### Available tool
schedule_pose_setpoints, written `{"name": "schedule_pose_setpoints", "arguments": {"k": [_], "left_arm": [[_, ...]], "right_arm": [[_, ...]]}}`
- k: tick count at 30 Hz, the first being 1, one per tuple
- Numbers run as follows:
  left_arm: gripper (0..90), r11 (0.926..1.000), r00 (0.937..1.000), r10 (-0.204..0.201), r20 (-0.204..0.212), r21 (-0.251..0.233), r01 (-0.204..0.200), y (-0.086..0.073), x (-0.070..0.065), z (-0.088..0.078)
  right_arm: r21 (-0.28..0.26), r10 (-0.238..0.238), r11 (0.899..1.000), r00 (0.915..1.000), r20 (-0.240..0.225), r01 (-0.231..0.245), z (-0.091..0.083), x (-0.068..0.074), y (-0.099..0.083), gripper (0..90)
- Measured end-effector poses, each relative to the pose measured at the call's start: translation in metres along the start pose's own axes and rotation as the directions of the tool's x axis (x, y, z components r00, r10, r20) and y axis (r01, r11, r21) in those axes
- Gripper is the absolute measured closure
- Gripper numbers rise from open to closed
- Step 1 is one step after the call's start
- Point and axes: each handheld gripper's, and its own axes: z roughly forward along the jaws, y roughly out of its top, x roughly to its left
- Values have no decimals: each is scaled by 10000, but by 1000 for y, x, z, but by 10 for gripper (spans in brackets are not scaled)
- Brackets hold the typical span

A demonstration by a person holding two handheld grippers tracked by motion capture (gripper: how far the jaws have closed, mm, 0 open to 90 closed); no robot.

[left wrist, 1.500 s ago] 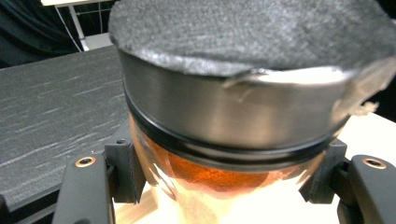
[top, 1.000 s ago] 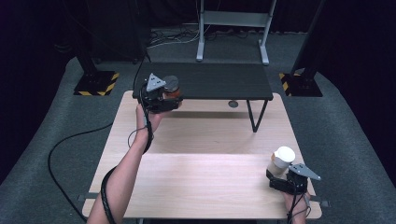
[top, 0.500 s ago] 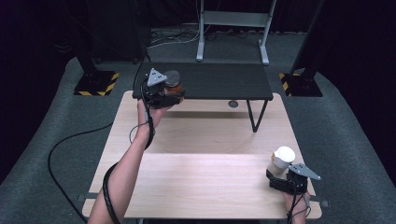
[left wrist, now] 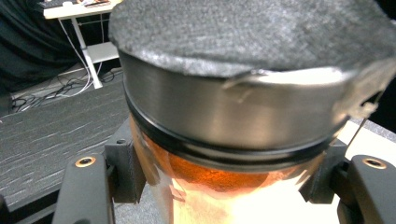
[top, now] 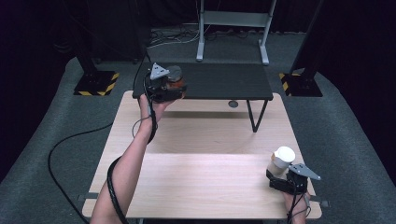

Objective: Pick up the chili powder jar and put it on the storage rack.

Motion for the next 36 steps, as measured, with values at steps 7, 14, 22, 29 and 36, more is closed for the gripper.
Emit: {"name": "schedule_pose_setpoints", "arguments": {"k": [7,14,22,29,36], "left_arm": [[316,9999,10000,-33,-41,129,34,3,2,8],[316,9996,9999,-76,-74,258,77,4,3,15],[316,9992,9999,-29,-107,407,33,8,4,24],[316,9986,9998,169,-96,508,-164,16,2,31],[316,9972,9997,235,-53,714,-231,18,2,39]], "right_arm": [[-19,-27,10000,10000,2,27,0,0,0,4],[-28,-10,10000,10000,-7,10,0,0,-1,4],[-38,-17,10000,10000,-23,17,0,0,-1,4],[-46,-12,10000,10000,-20,12,-1,0,-1,4],[-55,-14,10000,10000,-34,13,-1,-1,-1,4]]}}
